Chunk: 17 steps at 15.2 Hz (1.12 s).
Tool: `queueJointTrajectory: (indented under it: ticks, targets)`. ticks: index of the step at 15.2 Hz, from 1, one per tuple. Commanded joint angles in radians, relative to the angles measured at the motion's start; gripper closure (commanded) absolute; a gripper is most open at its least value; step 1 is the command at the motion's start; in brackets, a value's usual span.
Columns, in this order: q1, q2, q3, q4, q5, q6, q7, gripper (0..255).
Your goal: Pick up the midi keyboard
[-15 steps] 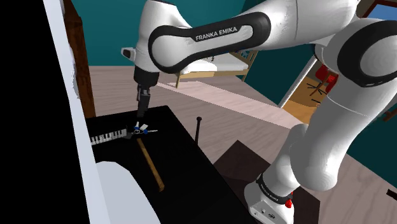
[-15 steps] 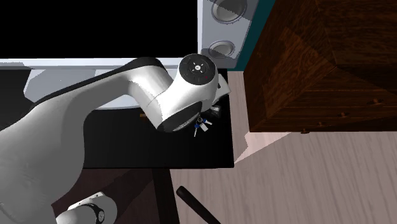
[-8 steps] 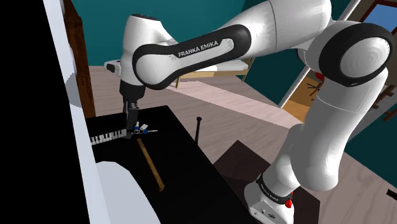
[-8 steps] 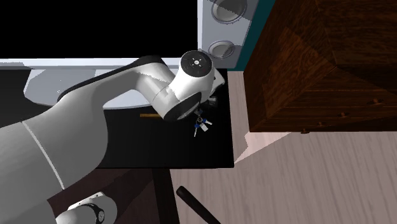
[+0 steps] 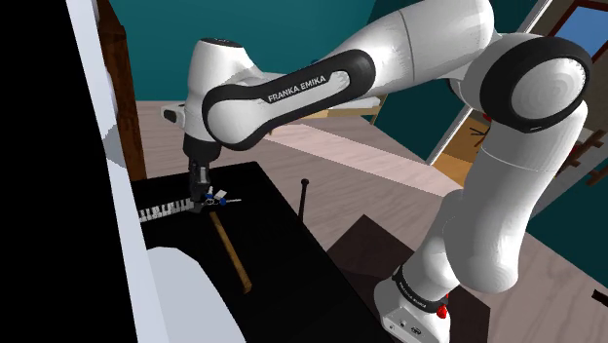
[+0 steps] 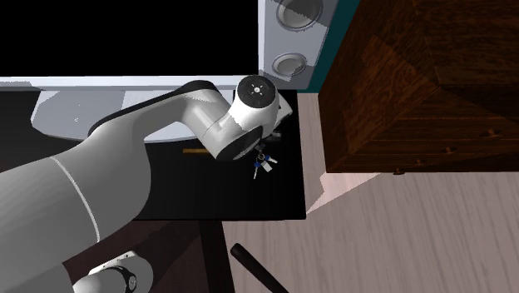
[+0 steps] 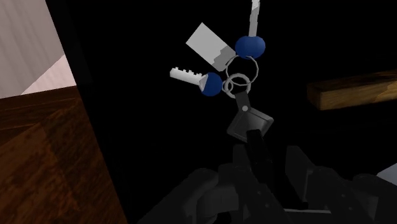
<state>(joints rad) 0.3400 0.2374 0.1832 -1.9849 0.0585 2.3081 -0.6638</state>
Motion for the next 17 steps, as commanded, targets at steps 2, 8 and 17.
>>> queueJointTrajectory:
  ticks: [2, 8, 17]
  targets:
    - [0.000, 0.000, 0.000, 0.000, 0.000, 0.001, 0.000, 255]
    - [0.001, 0.001, 0.000, 0.000, 0.000, 0.001, 0.001, 255]
    - [-0.003, -0.054, 0.002, 0.054, 0.006, -0.107, 0.003, 255]
